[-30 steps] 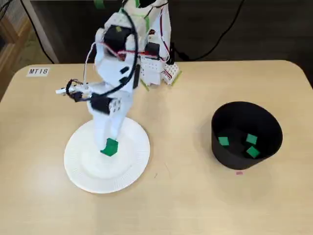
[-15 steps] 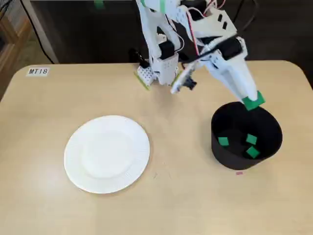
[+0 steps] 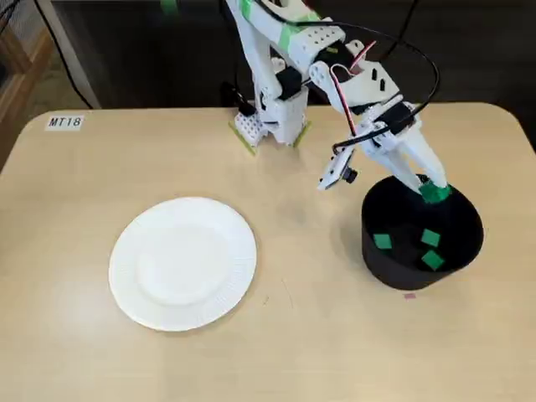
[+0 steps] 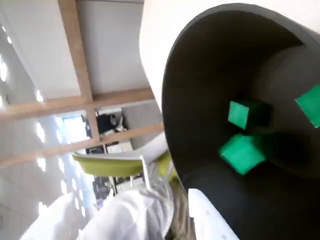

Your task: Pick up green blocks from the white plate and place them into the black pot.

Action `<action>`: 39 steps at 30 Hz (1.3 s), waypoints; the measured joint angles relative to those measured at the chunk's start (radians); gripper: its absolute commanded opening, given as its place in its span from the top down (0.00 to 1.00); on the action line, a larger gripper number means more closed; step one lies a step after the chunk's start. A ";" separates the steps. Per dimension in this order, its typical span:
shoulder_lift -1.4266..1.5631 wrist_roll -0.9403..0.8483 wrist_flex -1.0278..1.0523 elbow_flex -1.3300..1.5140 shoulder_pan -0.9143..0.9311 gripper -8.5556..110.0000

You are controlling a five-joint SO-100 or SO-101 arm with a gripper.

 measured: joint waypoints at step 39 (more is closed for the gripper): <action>0.945 -0.083 0.936 0.192 0.643 0.95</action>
